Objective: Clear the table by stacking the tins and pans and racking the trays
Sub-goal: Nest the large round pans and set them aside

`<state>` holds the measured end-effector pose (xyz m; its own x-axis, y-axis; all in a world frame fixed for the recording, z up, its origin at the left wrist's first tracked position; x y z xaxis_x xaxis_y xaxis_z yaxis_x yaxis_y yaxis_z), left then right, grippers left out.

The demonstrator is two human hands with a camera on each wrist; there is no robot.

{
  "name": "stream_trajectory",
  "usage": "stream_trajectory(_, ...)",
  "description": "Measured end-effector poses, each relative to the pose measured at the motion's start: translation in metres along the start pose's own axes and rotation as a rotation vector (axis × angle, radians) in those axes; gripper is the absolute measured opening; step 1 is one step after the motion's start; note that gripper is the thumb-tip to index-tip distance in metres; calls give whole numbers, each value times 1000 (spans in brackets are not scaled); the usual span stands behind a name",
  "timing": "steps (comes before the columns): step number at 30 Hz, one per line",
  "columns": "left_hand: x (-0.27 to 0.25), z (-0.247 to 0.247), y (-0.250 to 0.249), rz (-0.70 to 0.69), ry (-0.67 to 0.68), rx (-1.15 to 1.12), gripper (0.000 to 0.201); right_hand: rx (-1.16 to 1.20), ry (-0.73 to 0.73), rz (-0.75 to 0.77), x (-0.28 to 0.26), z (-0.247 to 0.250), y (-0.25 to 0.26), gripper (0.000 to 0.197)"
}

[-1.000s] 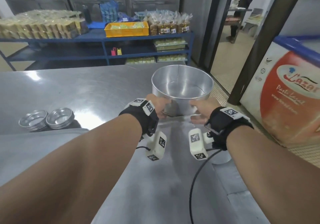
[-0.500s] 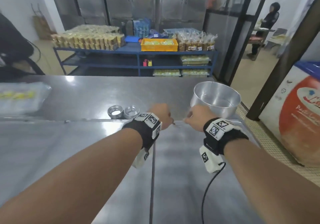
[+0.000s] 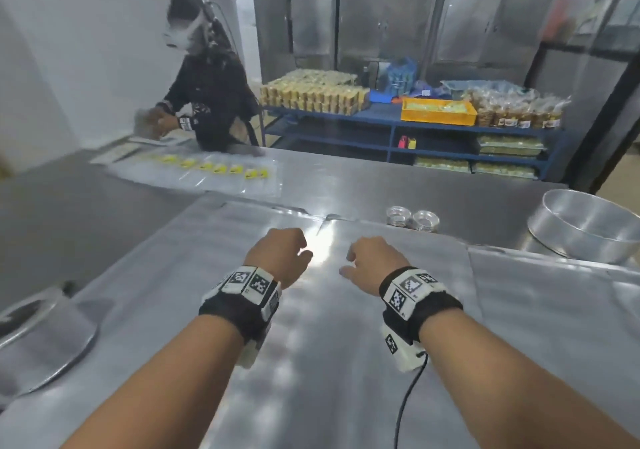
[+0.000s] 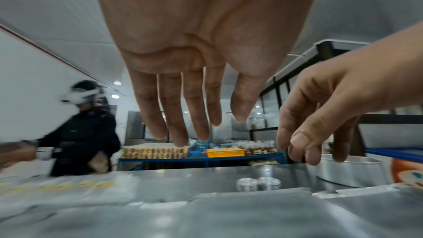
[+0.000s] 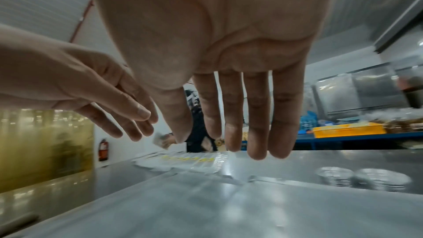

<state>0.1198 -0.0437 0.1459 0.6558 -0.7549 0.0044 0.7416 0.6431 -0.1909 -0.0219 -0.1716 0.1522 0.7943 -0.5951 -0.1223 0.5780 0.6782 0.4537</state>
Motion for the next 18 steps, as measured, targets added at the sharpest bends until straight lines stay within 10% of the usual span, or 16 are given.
stream_trajectory(18, -142, 4, 389, 840, -13, 144, 54, 27, 358, 412, 41, -232, 345, 38)
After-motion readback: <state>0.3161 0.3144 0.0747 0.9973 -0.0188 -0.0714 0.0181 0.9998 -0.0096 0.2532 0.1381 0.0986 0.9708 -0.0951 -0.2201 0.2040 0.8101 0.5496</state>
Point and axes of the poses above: each hand's wrist, its own x-axis towards the middle knuckle, its own z-axis out of the back of the hand, y = z × x, the point moved 1 cm from there along x, towards the middle knuckle, and after that the axes turned 12 degrees about x, right-handed, at the moved point
